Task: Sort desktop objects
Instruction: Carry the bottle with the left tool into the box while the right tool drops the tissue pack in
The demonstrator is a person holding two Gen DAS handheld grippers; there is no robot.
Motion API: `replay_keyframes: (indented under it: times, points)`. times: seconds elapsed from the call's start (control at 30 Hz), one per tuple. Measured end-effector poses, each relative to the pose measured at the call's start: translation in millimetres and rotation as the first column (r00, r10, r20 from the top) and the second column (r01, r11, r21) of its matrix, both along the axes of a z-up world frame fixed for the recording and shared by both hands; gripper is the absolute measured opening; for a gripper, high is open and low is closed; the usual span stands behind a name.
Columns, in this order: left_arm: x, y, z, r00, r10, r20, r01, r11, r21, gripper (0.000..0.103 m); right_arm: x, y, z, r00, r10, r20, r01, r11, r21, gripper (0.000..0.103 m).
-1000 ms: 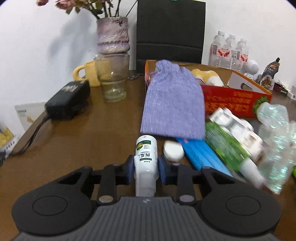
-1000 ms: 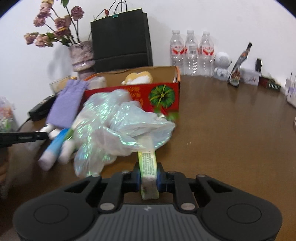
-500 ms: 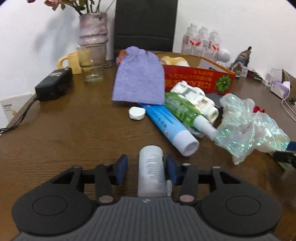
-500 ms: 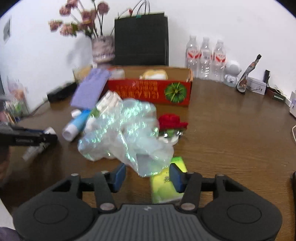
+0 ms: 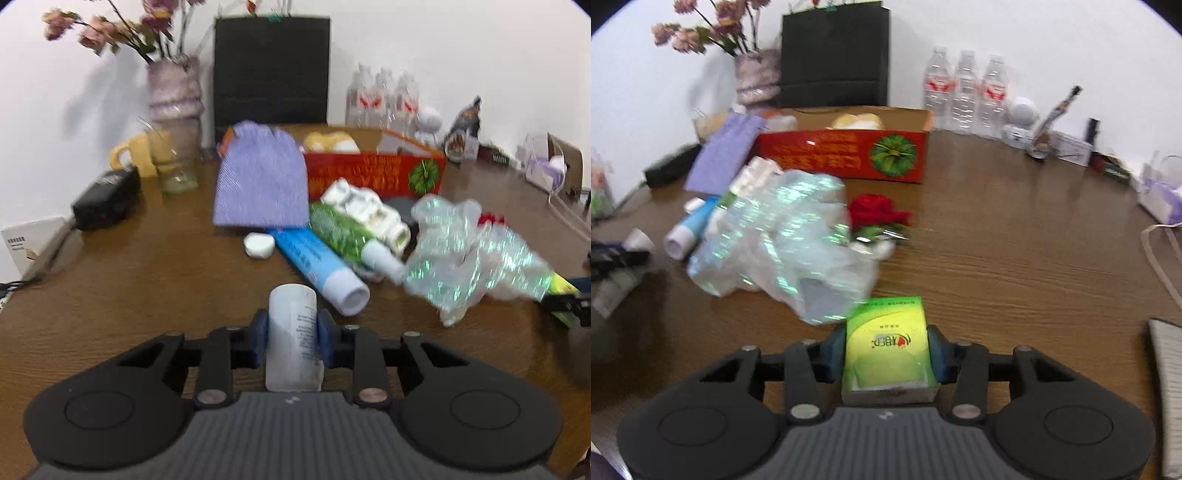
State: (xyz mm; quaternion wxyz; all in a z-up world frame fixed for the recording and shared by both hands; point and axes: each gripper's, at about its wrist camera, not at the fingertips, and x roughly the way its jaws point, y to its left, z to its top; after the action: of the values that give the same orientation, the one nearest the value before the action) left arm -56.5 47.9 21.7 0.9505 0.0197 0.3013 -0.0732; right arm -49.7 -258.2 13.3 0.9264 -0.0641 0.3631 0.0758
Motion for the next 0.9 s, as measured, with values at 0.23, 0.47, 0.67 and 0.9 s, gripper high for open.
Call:
replay_keyframes:
  times: [0.23, 0.47, 0.67, 0.9]
  points:
    - [3.9, 17.6, 52.0, 0.992, 0.025, 0.127, -0.01, 0.993, -0.116, 0.028, -13.5, -27.7, 46.5, 0.978, -0.11, 0.176, 0.105, 0.994, 0.04, 0.044]
    - [96.3, 6.5, 123.7, 0.977, -0.024, 0.213, 0.067, 0.978, -0.2, 0.028, 66.1, 14.8, 102.3, 0.953, -0.02, 0.303, -0.027, 0.988, 0.149, 0.044]
    - [245.1, -31.3, 145.0, 0.993, -0.09, 0.075, 0.103, 0.977, -0.186, 0.028, 211.8, 44.2, 117.2, 0.974, 0.005, 0.225, -0.046, 0.983, 0.178, 0.044]
    - [364.9, -62.9, 88.4, 0.991, -0.036, -0.126, 0.028, 0.998, -0.062, 0.028, 348.0, 64.3, 74.4, 0.999, -0.034, 0.035, 0.028, 0.987, 0.16, 0.044]
